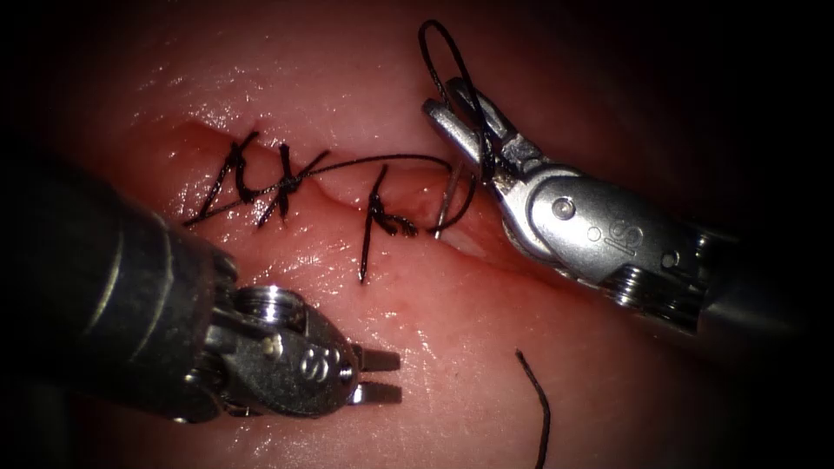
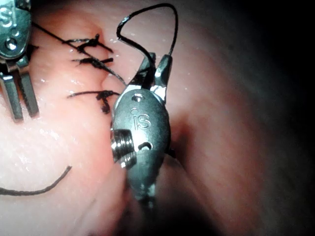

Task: Wound Closure
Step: Throw the needle through the bottom half of the incision with the right gripper

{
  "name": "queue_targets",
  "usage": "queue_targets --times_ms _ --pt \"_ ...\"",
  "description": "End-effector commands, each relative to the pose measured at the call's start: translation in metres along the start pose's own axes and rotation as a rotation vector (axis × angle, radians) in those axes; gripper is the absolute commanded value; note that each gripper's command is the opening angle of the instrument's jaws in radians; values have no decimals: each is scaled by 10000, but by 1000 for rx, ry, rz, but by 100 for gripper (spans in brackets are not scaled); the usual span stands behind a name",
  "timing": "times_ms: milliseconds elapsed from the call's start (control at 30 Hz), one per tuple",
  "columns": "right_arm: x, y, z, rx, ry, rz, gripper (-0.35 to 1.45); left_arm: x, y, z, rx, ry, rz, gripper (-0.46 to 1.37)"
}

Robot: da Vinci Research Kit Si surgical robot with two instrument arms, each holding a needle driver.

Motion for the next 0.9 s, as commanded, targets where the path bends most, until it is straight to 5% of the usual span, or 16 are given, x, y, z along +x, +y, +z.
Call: queue_targets --times_ms 33,467,900 --pt "1 -1 0 2 -8 15 -35 0 0 1 -6 1 1 -12" --pt "2 4 5 -5 -52 87 -35 -10 -2 16 -13 7 -2 -18" --pt "-5 24 11 102 -140 262 -35 -24 -9 31 -16 6 -8 -20"
